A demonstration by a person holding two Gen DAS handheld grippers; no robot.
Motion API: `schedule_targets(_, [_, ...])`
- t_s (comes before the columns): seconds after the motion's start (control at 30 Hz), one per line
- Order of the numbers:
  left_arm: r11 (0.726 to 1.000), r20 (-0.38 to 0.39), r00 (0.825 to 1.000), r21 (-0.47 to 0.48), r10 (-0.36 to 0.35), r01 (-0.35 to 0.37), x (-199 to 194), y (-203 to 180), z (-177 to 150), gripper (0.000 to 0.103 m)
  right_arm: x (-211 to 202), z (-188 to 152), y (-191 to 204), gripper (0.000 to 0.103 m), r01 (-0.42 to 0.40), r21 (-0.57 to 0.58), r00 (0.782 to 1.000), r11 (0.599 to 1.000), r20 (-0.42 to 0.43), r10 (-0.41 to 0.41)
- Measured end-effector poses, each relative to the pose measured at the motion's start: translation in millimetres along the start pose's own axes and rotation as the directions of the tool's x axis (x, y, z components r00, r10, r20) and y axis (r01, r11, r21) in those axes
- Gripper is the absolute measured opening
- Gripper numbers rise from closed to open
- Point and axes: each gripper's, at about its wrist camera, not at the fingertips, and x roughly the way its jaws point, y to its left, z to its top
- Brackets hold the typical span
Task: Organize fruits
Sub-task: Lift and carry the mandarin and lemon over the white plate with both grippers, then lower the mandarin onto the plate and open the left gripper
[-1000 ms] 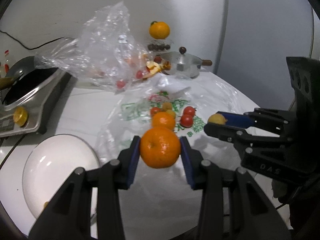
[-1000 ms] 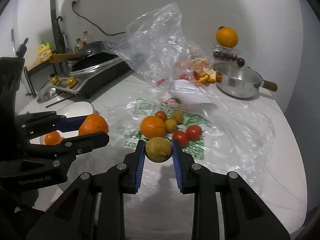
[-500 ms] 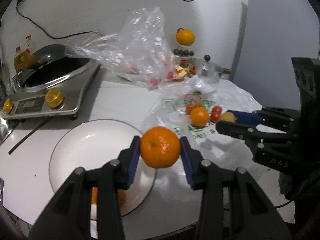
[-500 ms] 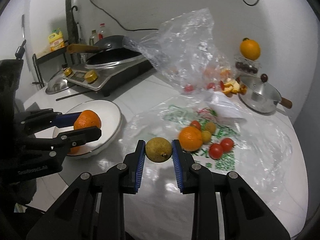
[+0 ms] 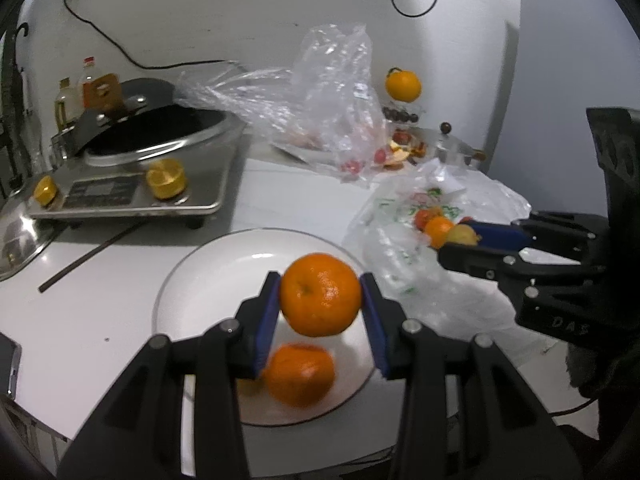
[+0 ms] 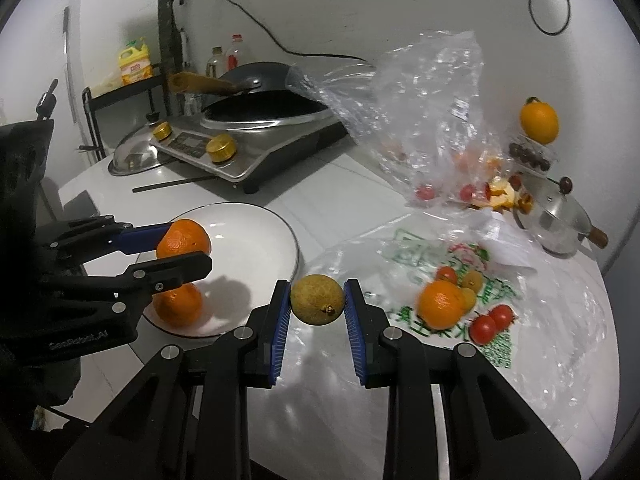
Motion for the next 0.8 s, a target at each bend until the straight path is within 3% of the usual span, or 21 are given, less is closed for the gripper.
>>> schedule_targets(0.37, [0.997, -0.009, 0.998, -0.045, 0.066, -0.066, -0.5, 39.8, -11.3, 0.041, 17.4, 7.1, 22.0, 0.029, -0.027, -0.031, 0.999, 0.999, -0.030, 0.026])
schedule_targets(0.8, [0.993, -0.050, 0.994, -0.061, 0.102, -0.105, 14.1, 60.7, -18.5, 0.041, 41.9, 18.7, 40.9, 0.029, -0.062, -0.063, 0.997, 0.996, -0.051, 0.058])
